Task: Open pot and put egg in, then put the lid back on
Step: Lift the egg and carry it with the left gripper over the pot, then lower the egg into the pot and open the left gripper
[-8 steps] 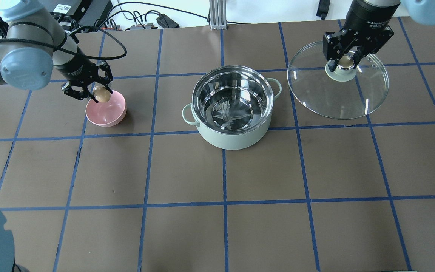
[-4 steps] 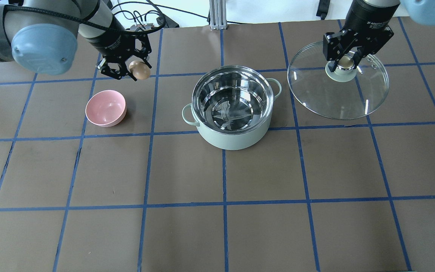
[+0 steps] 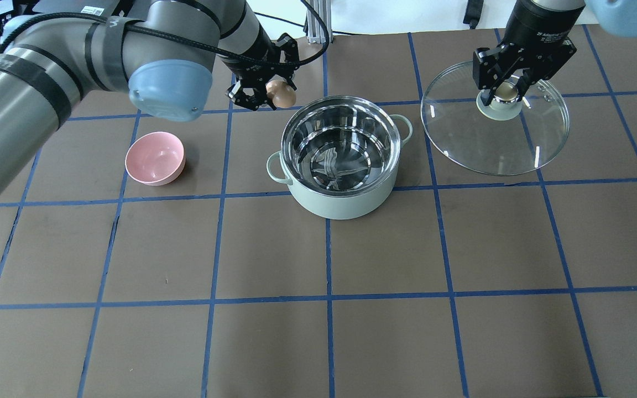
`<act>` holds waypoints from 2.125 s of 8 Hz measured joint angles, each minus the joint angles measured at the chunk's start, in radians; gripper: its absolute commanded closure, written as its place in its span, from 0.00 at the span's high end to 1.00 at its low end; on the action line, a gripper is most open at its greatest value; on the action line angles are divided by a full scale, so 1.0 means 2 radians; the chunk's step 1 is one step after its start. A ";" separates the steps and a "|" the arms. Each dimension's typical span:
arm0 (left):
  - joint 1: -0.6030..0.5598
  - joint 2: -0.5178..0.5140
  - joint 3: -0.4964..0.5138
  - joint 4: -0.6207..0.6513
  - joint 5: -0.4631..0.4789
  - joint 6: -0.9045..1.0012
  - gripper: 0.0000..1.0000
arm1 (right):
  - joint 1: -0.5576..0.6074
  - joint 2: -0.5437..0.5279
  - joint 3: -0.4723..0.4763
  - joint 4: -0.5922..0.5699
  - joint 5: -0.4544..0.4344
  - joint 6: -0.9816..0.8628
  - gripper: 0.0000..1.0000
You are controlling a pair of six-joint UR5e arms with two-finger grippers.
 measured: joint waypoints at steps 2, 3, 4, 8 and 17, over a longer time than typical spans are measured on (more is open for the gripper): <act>-0.020 -0.026 0.002 0.028 0.000 -0.038 0.32 | 0.000 0.000 0.000 0.000 -0.001 0.000 0.00; -0.026 -0.037 0.000 0.032 0.000 -0.056 0.32 | 0.000 0.000 0.000 0.000 -0.003 0.000 0.00; -0.033 -0.046 -0.001 0.034 0.000 -0.068 0.32 | 0.000 0.000 0.000 0.000 -0.004 0.000 0.00; -0.047 -0.069 -0.017 0.032 0.020 -0.074 0.33 | 0.000 0.001 0.000 0.000 -0.006 0.000 0.00; -0.050 -0.082 -0.026 0.038 0.033 -0.078 1.00 | 0.000 0.002 0.000 0.000 -0.010 0.000 0.00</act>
